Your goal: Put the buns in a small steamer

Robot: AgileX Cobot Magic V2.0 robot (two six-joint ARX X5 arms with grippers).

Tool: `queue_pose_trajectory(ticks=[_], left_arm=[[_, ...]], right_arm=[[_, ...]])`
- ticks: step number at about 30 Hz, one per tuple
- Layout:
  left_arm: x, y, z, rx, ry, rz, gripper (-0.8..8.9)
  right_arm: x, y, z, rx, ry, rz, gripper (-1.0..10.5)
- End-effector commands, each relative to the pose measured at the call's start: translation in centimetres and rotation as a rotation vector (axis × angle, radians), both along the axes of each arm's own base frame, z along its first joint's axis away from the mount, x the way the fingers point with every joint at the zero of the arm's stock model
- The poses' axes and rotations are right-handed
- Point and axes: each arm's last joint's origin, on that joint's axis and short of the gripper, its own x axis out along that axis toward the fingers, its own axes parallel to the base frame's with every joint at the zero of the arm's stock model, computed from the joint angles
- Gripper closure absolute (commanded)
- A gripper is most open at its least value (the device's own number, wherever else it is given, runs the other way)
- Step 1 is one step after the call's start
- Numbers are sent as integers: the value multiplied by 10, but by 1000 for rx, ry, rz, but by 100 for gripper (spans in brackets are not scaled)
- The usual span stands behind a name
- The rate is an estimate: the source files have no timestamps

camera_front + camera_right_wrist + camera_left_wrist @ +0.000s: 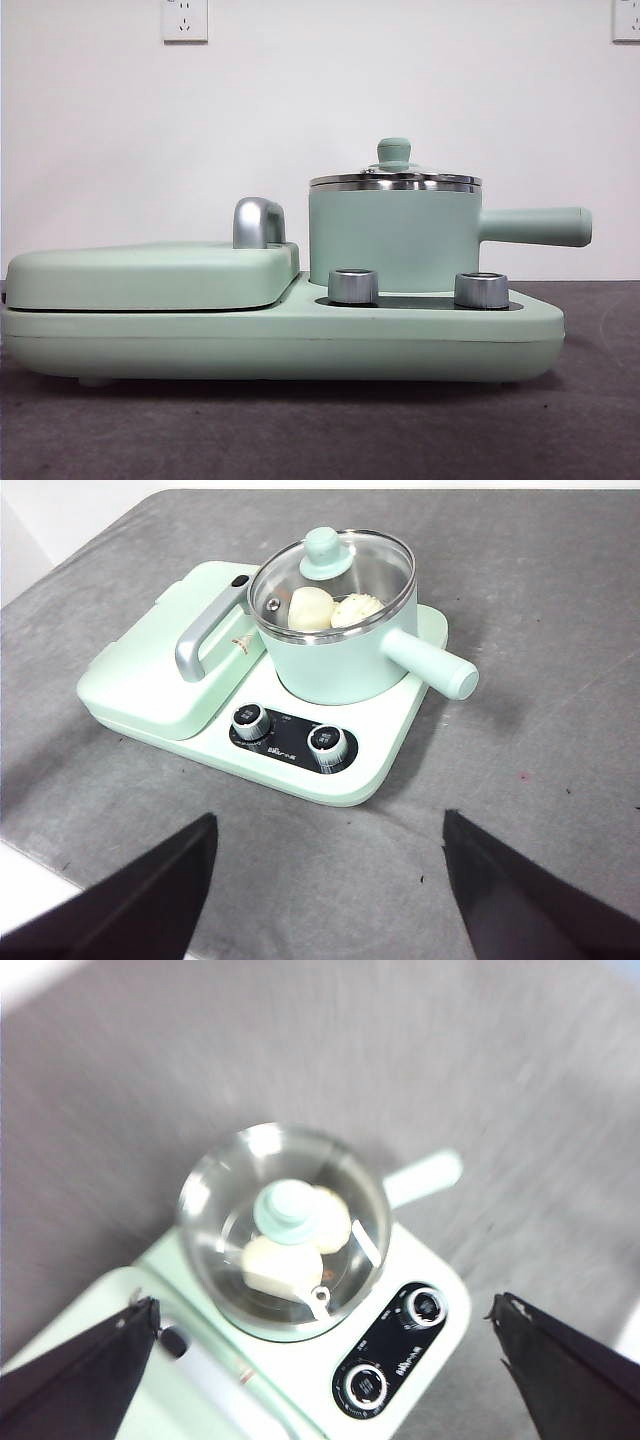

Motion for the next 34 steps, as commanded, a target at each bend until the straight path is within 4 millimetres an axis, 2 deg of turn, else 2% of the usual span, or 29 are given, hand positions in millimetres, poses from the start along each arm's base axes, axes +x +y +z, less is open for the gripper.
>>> queue_pose_trajectory(ticks=[1,3,7,13,19,22,23,24,25,26,27,34], left_arm=[[-23,17,11,-19,-3,1,220],[-44,35,9,-3,4,-6,220],[-76,62,-16,30,31,-11,220],[-105,88,-66,-53,66,78,220],[-127,107,-118,-173,63,145,220],[-135,114,-135,-209,75,169,224],[-137,115,-137,-214,80,175,244],[-139,117,-138,-218,81,178,350],[-141,118,-138,-218,80,177,522],[-142,119,-138,-218,72,172,774],[-143,120,-137,-224,63,169,781],[-145,122,-131,-277,37,177,789]], right_arm=[[0,1,6,41,-26,26,592],[1,2,10,72,-62,57,592],[2,4,16,93,-132,64,592],[3,4,19,103,-162,63,592],[3,4,19,111,-157,60,592],[3,4,19,113,-157,59,593],[3,4,19,113,-157,59,605],[3,4,19,113,-156,59,680],[3,4,19,111,-155,60,804],[3,4,19,104,-156,62,972],[3,4,19,101,-159,63,919],[3,4,19,104,-157,62,928]])
